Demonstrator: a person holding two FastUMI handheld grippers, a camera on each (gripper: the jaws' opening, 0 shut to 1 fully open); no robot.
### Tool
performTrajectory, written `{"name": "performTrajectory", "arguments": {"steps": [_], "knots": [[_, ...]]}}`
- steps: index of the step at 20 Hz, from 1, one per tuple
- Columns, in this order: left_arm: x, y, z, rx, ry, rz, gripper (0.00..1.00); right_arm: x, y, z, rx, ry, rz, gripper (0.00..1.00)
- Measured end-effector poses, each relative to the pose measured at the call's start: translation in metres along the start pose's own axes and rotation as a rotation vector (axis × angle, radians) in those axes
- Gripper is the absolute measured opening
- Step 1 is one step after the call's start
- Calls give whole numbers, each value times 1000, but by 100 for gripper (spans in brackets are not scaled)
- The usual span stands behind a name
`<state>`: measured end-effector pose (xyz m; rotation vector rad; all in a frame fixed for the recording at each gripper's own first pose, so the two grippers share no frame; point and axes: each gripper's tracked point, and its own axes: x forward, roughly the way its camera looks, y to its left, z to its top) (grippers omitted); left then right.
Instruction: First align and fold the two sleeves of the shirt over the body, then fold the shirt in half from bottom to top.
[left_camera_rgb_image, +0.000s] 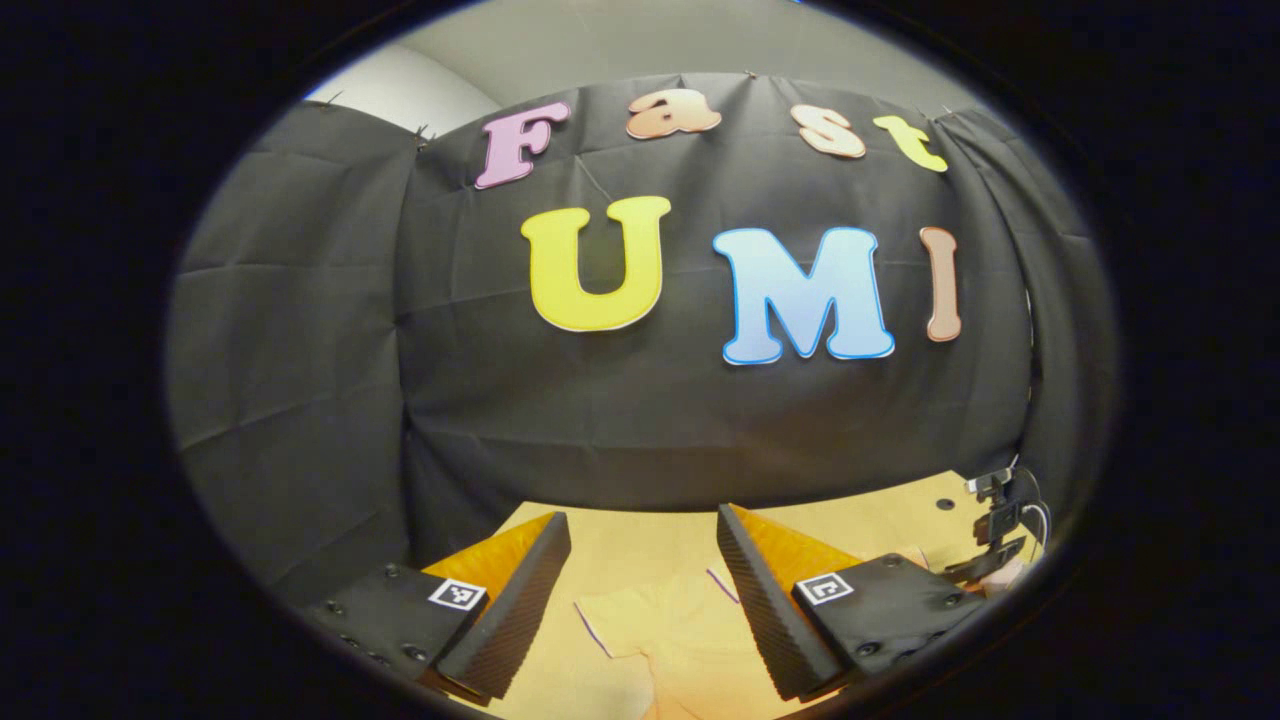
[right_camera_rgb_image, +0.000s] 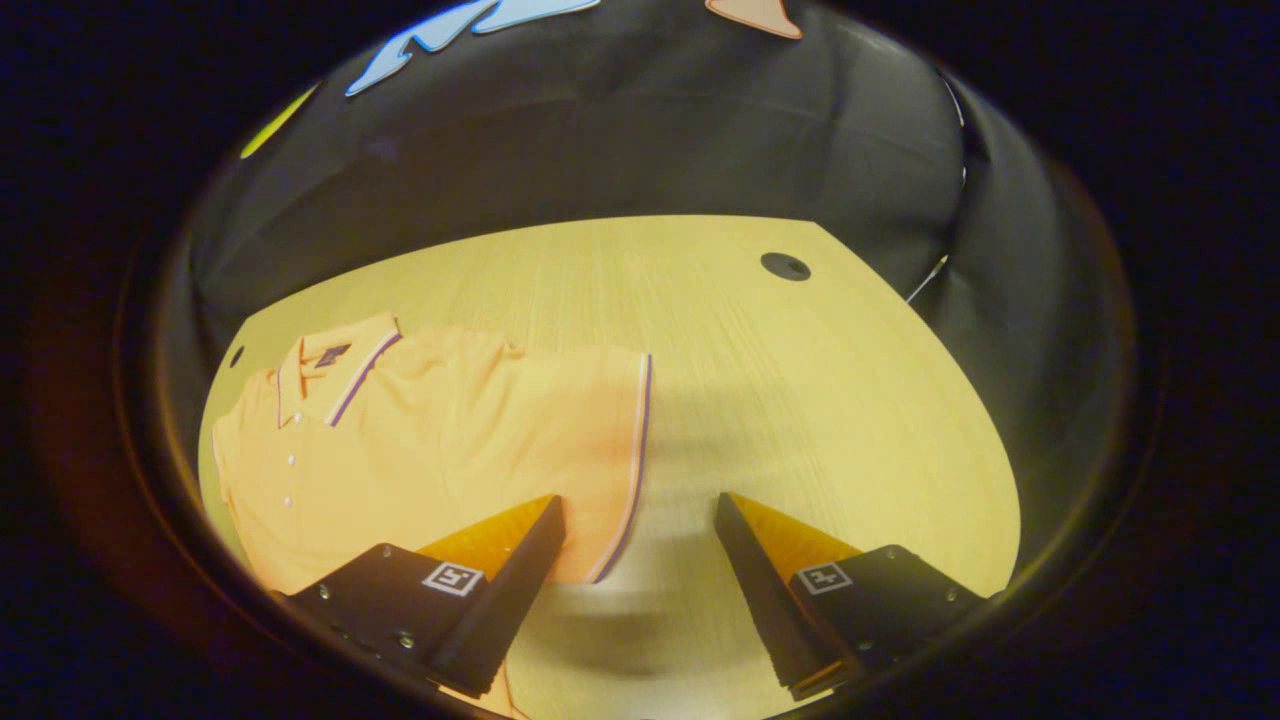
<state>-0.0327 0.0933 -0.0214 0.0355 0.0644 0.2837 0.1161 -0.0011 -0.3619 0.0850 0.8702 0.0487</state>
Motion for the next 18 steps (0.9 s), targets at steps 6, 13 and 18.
{"name": "performTrajectory", "arguments": {"steps": [6,13,18], "knots": [[10,-4,-3,-15,11,-2,96,3,8,3,-15,0,43,82],[9,-3,-1,-13,5,10,98,4,28,4,64,17,121,0],[3,11,-7,-28,16,34,97,-3,36,14,30,8,104,0]]}}
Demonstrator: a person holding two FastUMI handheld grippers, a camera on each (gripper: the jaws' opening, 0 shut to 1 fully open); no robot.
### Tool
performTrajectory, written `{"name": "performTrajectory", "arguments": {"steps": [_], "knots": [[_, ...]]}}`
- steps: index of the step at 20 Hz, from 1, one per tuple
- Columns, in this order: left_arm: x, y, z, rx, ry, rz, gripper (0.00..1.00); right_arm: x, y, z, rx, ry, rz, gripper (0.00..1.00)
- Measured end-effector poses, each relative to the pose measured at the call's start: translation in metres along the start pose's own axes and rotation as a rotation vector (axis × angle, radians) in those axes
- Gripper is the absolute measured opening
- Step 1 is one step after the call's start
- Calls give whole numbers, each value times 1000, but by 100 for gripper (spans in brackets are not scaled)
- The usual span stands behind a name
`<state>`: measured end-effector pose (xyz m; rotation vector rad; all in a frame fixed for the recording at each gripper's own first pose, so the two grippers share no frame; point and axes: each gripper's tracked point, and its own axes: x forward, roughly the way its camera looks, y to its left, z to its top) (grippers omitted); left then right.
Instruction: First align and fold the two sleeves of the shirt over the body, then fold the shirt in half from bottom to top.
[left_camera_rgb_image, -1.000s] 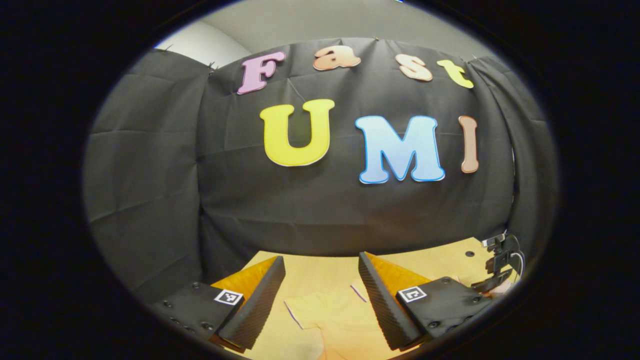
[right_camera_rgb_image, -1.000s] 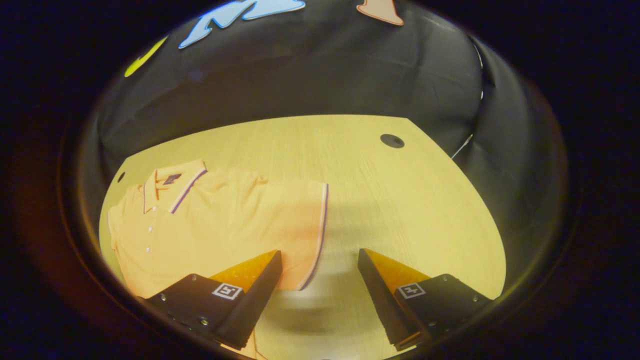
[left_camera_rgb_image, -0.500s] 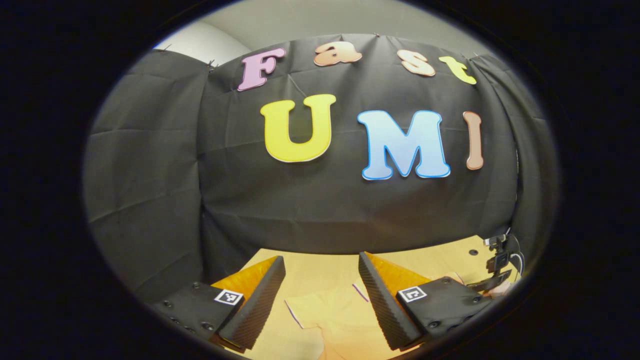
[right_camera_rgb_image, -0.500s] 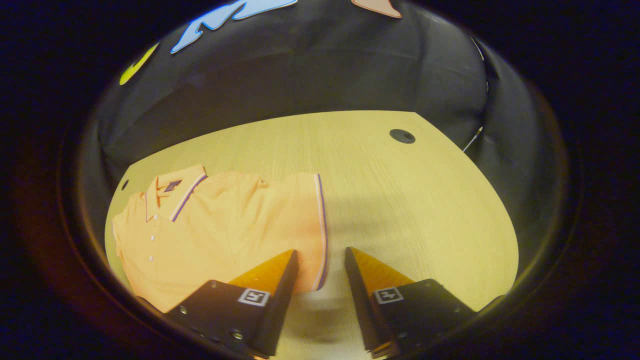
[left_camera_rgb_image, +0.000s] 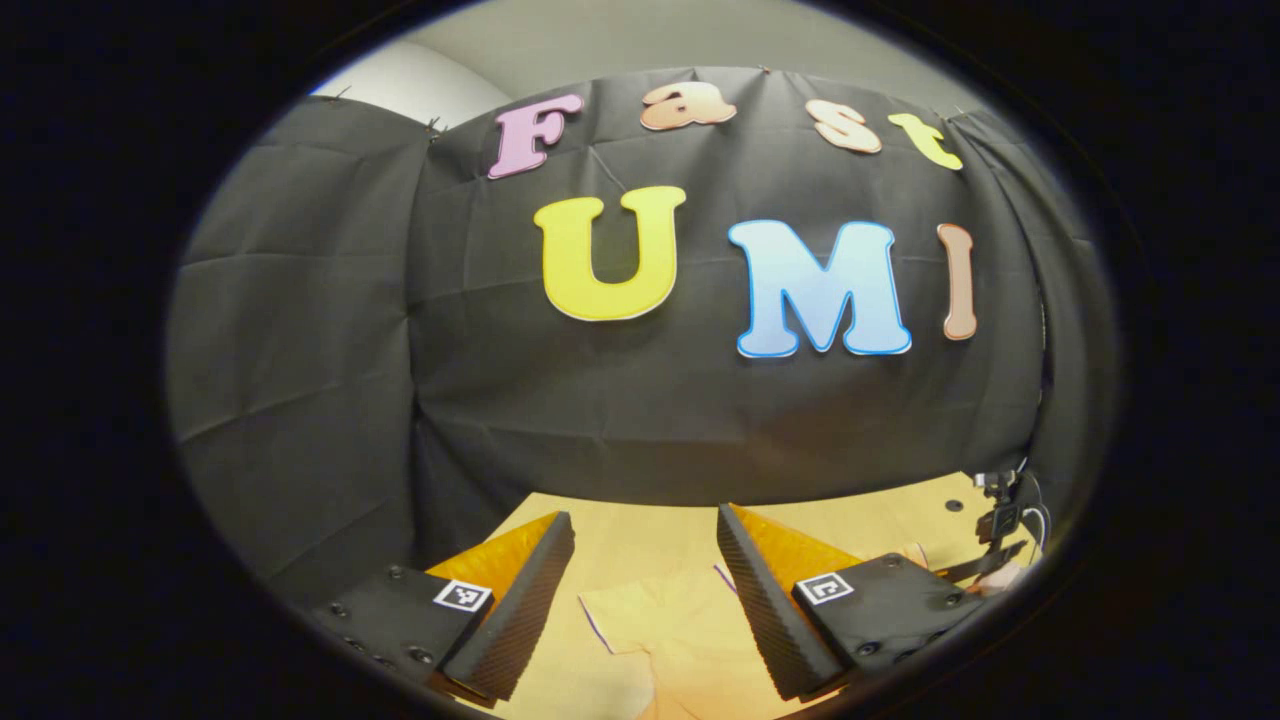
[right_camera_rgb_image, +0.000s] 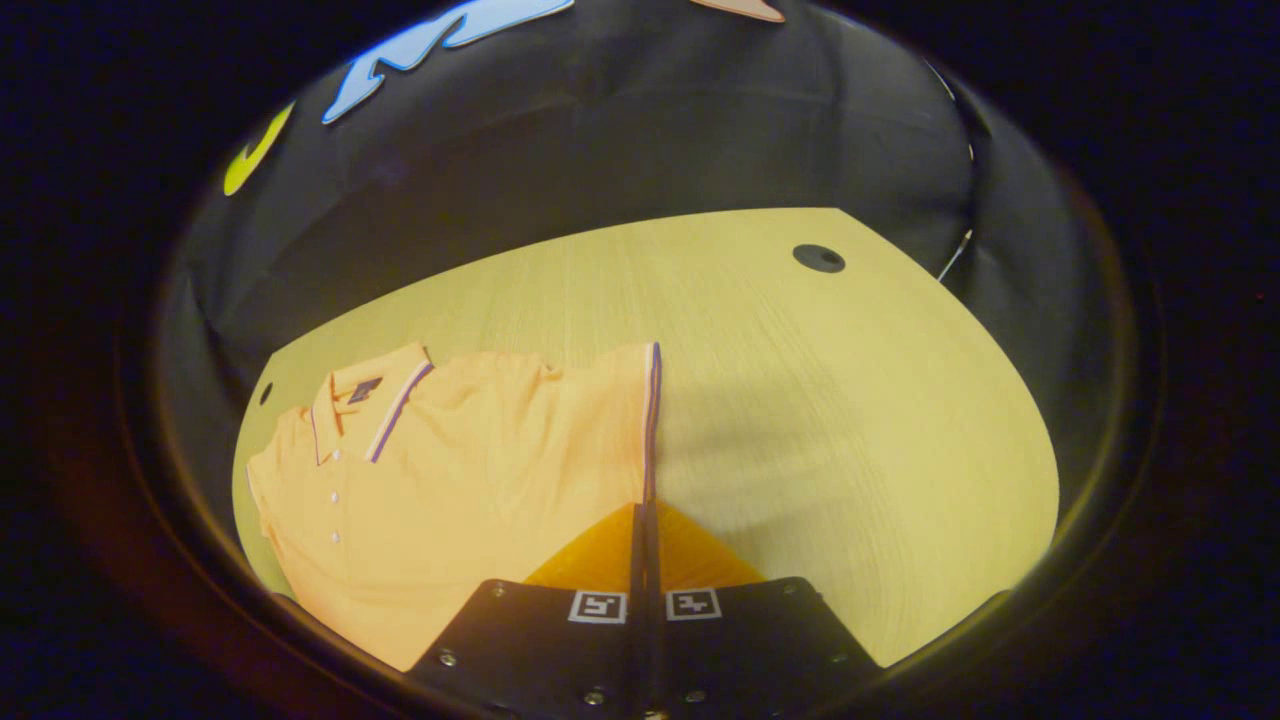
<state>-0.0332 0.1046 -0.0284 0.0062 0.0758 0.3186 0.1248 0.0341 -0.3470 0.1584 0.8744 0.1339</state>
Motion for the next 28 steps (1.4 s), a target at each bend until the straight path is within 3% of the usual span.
{"name": "performTrajectory", "arguments": {"steps": [3,7,10,13,20,22,24,28], "knots": [[-1,5,-1,-8,-1,5,95,-11,33,26,-51,-70,42,0],[-1,7,-5,-15,5,3,98,-28,106,47,-157,-130,151,0],[-2,12,-11,-22,15,10,98,-37,164,37,-243,-124,238,0],[-4,23,-17,-32,25,26,98,-32,200,11,-307,-79,273,0],[-8,49,-37,-35,63,66,95,-14,213,-29,-388,22,276,1],[-5,52,-43,-46,81,65,98,-16,215,-28,-365,33,290,10],[1,52,-52,-53,102,66,95,-20,213,-19,-342,9,282,28],[16,47,-74,-82,142,48,97,-31,208,1,-289,-33,284,29]]}}
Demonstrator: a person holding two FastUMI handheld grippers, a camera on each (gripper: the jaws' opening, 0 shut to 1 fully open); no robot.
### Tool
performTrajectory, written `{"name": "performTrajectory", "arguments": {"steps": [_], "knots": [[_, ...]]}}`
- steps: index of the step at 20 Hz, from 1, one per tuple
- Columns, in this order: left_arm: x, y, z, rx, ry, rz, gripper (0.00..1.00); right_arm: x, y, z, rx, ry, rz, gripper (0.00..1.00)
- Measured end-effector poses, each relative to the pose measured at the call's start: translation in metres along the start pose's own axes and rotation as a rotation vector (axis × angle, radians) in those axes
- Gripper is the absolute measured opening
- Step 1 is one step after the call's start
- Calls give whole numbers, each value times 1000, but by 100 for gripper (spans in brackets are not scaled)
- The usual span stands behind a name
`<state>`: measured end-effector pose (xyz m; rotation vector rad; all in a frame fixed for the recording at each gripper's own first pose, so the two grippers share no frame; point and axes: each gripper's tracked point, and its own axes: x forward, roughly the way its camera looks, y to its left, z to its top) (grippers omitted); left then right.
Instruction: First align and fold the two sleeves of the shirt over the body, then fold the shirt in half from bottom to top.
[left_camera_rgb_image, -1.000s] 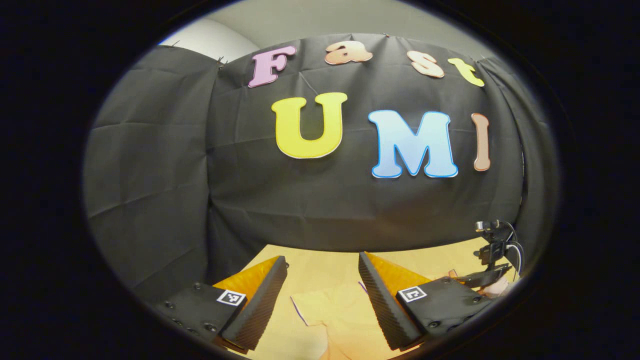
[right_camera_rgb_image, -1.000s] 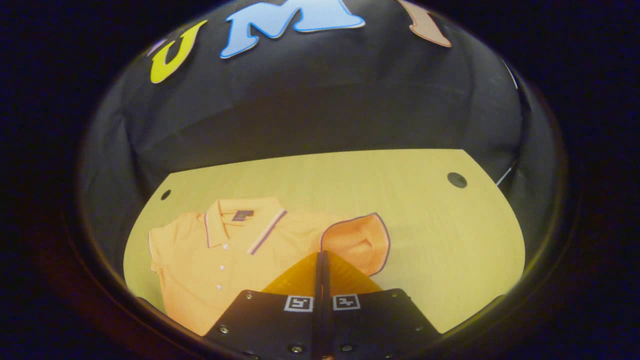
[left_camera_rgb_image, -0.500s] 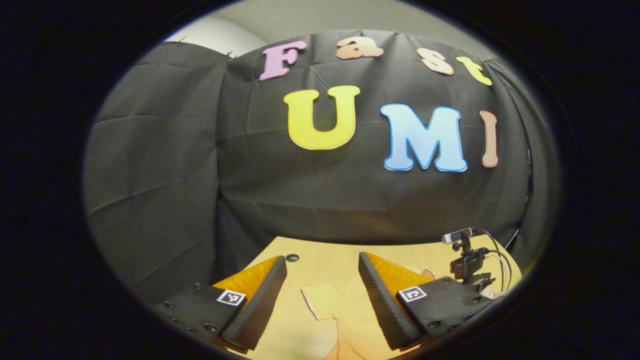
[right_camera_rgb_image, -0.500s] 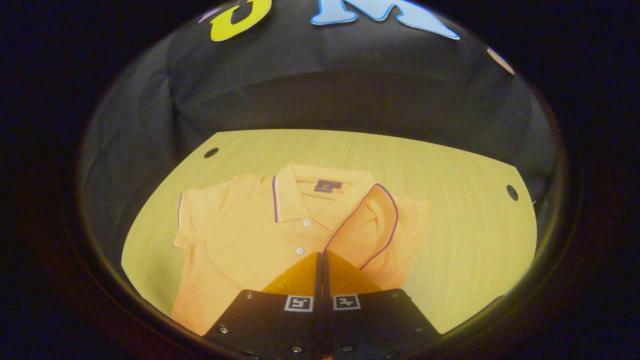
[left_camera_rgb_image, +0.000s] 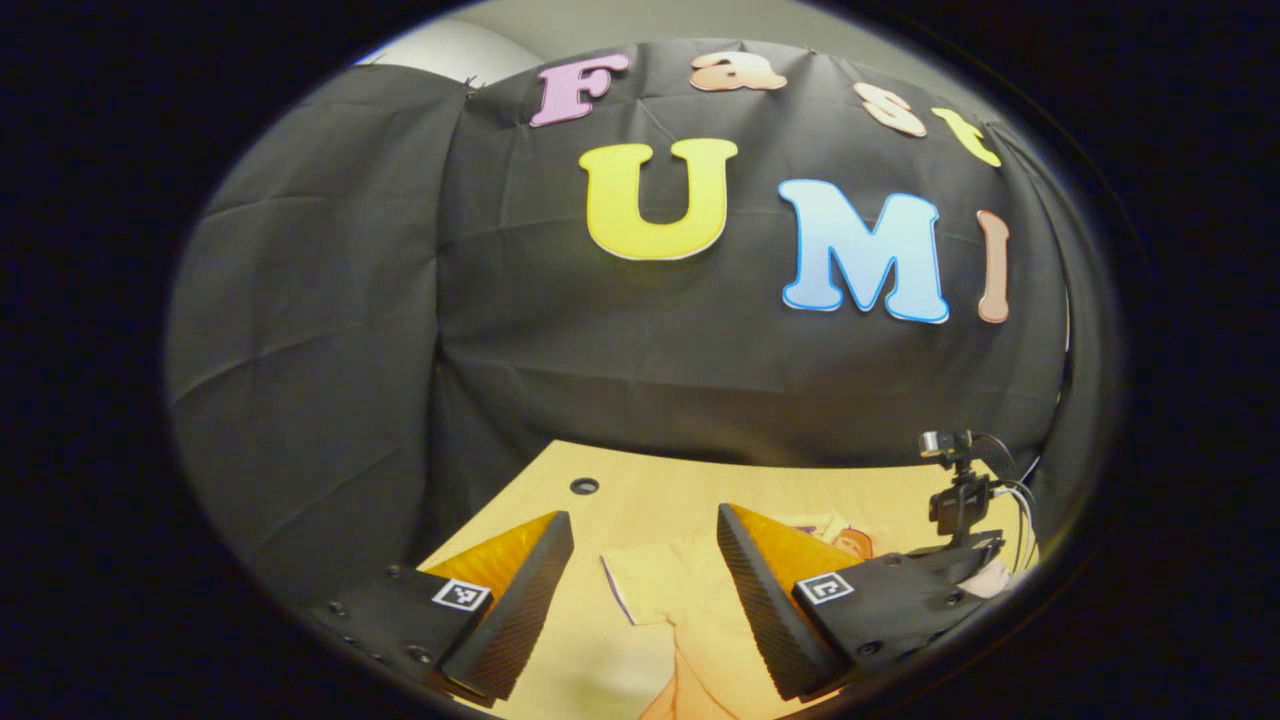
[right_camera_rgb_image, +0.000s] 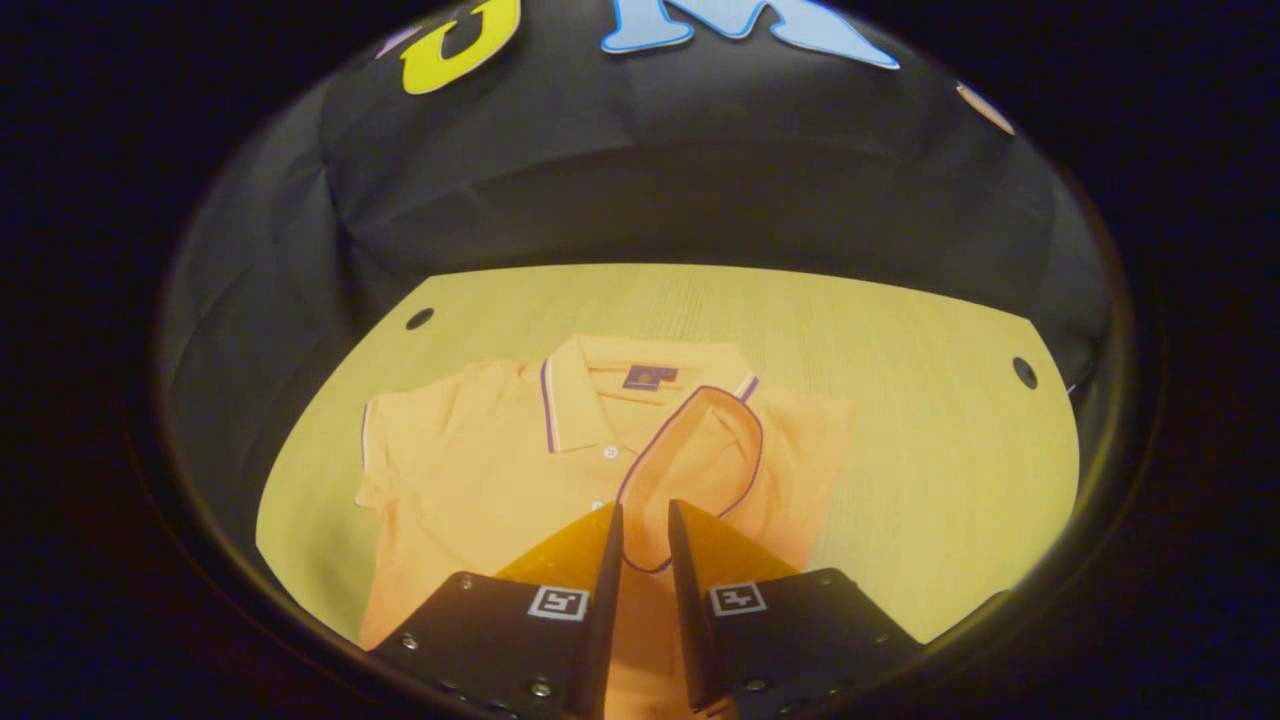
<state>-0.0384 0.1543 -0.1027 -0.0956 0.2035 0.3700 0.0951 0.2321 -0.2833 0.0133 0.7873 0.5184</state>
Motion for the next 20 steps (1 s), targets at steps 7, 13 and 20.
{"name": "performTrajectory", "arguments": {"steps": [7,13,20], "knots": [[50,11,-45,12,77,-19,97,-33,-12,23,28,-86,-10,29],[112,26,-96,38,177,-27,96,-70,-18,25,36,-144,-28,29],[159,47,-172,12,324,2,96,-92,-33,6,101,-139,-62,29]]}}
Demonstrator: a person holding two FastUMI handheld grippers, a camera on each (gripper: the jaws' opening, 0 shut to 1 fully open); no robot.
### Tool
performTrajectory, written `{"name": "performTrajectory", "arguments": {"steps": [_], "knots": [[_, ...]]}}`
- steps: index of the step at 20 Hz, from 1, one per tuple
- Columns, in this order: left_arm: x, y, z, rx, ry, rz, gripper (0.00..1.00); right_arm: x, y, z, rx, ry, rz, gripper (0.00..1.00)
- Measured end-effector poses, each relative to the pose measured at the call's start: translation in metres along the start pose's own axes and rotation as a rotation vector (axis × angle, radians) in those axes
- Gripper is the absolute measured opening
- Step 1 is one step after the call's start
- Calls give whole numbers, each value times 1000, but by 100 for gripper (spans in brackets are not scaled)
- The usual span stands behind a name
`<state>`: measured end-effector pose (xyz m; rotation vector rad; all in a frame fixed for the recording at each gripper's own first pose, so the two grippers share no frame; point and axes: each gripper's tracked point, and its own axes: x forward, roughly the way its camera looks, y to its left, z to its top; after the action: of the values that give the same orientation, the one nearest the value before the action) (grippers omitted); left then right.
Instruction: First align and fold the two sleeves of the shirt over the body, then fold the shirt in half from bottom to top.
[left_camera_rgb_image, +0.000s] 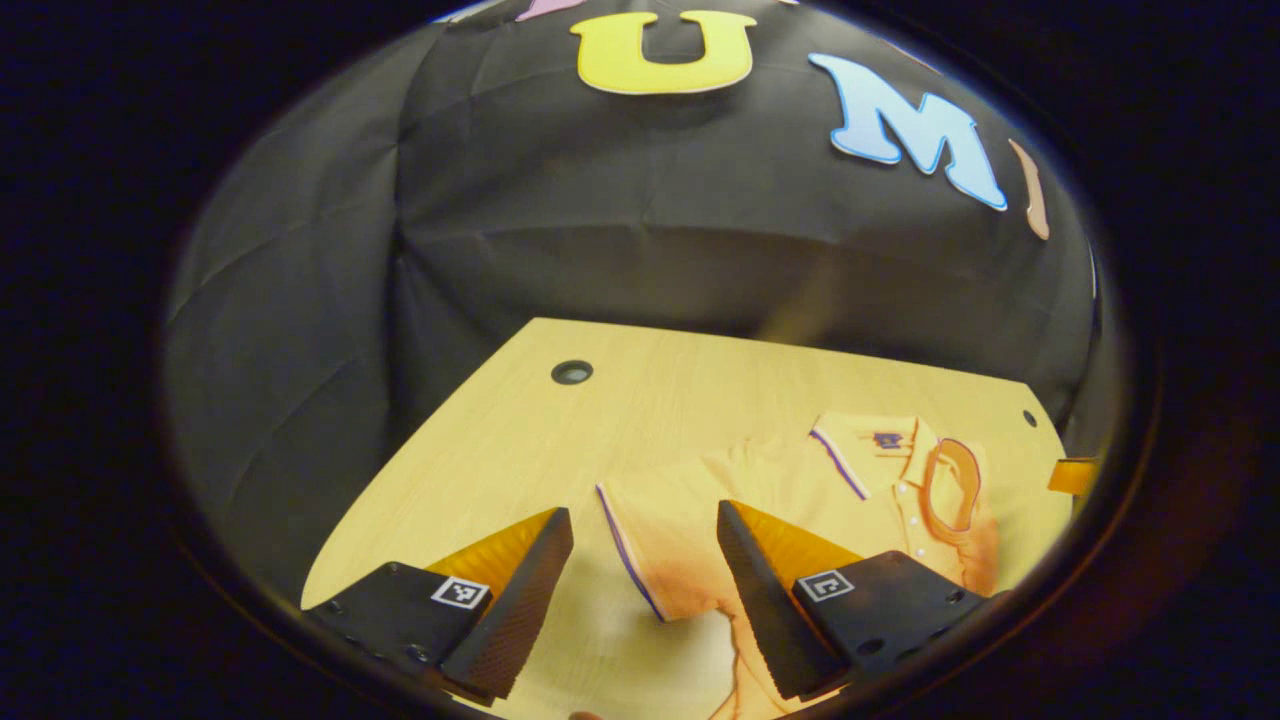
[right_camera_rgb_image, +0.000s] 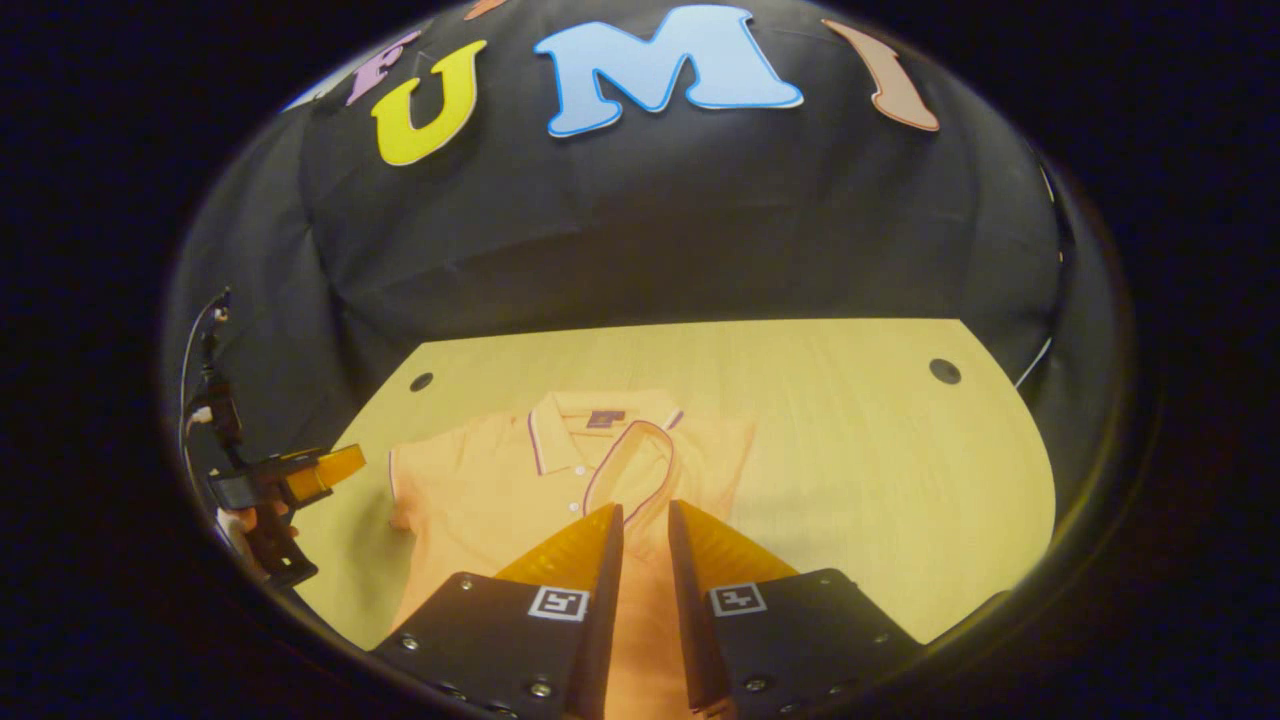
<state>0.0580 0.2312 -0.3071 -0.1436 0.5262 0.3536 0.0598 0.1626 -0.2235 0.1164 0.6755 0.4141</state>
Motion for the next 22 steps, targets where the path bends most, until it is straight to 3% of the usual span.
{"name": "performTrajectory", "arguments": {"steps": [13,15,22], "knots": [[42,21,-66,40,167,32,94,-16,-25,-8,58,16,-68,29],[44,24,-72,42,187,35,99,-14,-24,-8,64,20,-68,29],[49,16,-74,13,184,20,98,-7,-20,-12,71,40,-64,30]]}}
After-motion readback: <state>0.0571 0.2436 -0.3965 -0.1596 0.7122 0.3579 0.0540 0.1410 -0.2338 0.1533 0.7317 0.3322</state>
